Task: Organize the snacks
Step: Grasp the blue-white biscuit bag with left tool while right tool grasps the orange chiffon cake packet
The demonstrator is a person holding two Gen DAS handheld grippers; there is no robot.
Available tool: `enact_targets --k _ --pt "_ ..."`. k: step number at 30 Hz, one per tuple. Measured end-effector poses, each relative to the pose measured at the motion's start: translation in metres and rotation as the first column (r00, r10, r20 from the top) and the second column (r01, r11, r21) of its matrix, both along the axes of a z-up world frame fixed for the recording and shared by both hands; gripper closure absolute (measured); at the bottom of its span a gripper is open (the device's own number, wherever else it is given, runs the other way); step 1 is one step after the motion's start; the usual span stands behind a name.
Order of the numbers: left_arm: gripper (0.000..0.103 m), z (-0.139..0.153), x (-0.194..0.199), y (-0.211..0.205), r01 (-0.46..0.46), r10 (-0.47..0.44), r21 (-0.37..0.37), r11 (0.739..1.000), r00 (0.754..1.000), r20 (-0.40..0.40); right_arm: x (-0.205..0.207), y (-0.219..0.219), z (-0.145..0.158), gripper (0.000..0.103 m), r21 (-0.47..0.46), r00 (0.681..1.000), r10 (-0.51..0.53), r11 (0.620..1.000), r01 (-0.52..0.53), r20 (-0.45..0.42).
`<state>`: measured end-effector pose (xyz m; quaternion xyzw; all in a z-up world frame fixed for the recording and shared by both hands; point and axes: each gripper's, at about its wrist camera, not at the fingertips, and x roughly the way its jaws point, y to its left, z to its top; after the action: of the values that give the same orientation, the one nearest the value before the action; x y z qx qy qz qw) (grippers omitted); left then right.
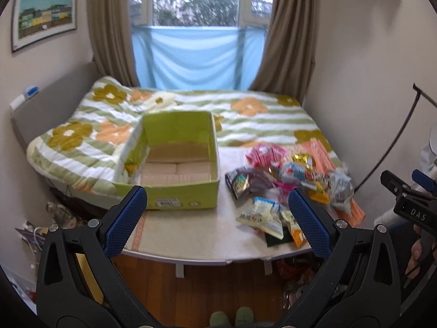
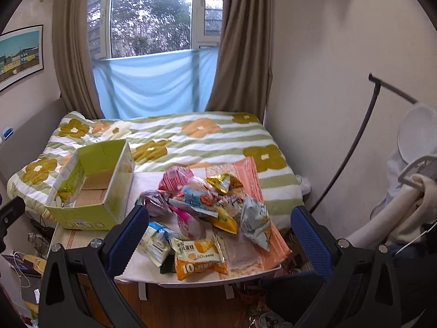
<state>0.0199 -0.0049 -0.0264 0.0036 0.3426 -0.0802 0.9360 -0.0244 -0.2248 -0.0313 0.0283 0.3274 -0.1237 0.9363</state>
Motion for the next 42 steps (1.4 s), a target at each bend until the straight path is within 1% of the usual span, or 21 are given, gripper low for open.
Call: enact_targets --k 3,5,7,9,10,12,14,16,18,21,23,27,33,35,36,37,38,42 --pt "0.000 -0.021 0.018 -0.006 0.059 -0.060 -0.013 0.998 0.996 -0.062 0.007 -0.011 -0.017 0.000 0.036 0.999 -0.004 0.999 0.006 -0.038" --pt "0.000 -0.038 0.030 -0.013 0.101 -0.102 -0.017 0.995 0.991 -0.085 0.013 -0.017 -0.031 0.000 0.052 0.998 0.005 0.999 -0.002 -0.062" --pt "0.000 -0.056 0.044 -0.023 0.133 -0.133 -0.011 0.991 0.984 -0.119 0.017 -0.019 -0.047 0.000 0.061 0.996 0.028 0.998 -0.023 -0.085" --pt "0.000 -0.075 0.058 -0.034 0.163 -0.162 -0.009 0.987 0.974 -0.158 0.024 -0.021 -0.066 0.000 0.089 0.991 0.062 0.995 -0.052 -0.118" --pt "0.000 -0.084 0.063 -0.039 0.174 -0.173 -0.010 0.985 0.970 -0.171 0.028 -0.023 -0.078 0.000 0.123 0.987 0.090 0.990 -0.073 -0.136" --pt "0.000 -0.102 0.075 -0.051 0.205 -0.204 -0.018 0.979 0.957 -0.205 0.037 -0.027 -0.100 0.000 0.166 0.977 0.127 0.981 -0.098 -0.174" --pt "0.000 -0.121 0.087 -0.063 0.233 -0.229 -0.011 0.972 0.945 -0.234 0.047 -0.030 -0.122 0.000 0.199 0.965 0.167 0.972 -0.126 -0.203" --pt "0.000 -0.140 0.100 -0.077 0.255 -0.245 0.002 0.967 0.930 -0.274 0.057 -0.032 -0.143 0.000 0.224 0.952 0.205 0.962 -0.153 -0.229" --pt "0.000 -0.157 0.110 -0.089 0.276 -0.263 -0.001 0.961 0.915 -0.307 0.068 -0.032 -0.165 0.000 0.248 0.936 0.242 0.952 -0.179 -0.254" --pt "0.000 -0.179 0.119 -0.103 0.296 -0.274 0.012 0.955 0.899 -0.343 0.081 -0.031 -0.190 0.000 0.284 0.915 0.296 0.934 -0.217 -0.275" --pt "0.001 -0.193 0.126 -0.111 0.308 -0.276 0.029 0.951 0.887 -0.370 0.087 -0.027 -0.202 0.000 0.285 0.900 0.330 0.925 -0.250 -0.283" --pt "0.005 -0.217 0.139 -0.118 0.315 -0.273 0.031 0.949 0.863 -0.426 0.100 -0.020 -0.220 0.000 0.288 0.877 0.372 0.913 -0.288 -0.304" --pt "0.006 -0.240 0.152 -0.123 0.307 -0.260 0.023 0.952 0.843 -0.472 0.112 -0.006 -0.238 0.000 0.218 0.852 0.392 0.917 -0.333 -0.348" --pt "0.006 -0.245 0.154 -0.123 0.303 -0.270 -0.009 0.953 0.835 -0.480 0.114 -0.002 -0.244 0.000 0.178 0.850 0.381 0.924 -0.338 -0.364" --pt "0.007 -0.247 0.155 -0.124 0.301 -0.268 -0.011 0.954 0.833 -0.485 0.115 0.000 -0.247 0.000 0.159 0.852 0.371 0.929 -0.336 -0.368" --pt "0.011 -0.251 0.157 -0.125 0.302 -0.264 -0.002 0.953 0.830 -0.492 0.114 0.000 -0.248 0.000 0.152 0.854 0.367 0.930 -0.334 -0.368" --pt "0.011 -0.254 0.157 -0.126 0.304 -0.268 -0.009 0.953 0.825 -0.497 0.115 -0.001 -0.250 0.000 0.154 0.855 0.365 0.931 -0.331 -0.367" --pt "0.011 -0.259 0.162 -0.125 0.298 -0.273 -0.031 0.954 0.823 -0.498 0.116 -0.009 -0.251 0.000 0.181 0.861 0.360 0.932 -0.315 -0.358"
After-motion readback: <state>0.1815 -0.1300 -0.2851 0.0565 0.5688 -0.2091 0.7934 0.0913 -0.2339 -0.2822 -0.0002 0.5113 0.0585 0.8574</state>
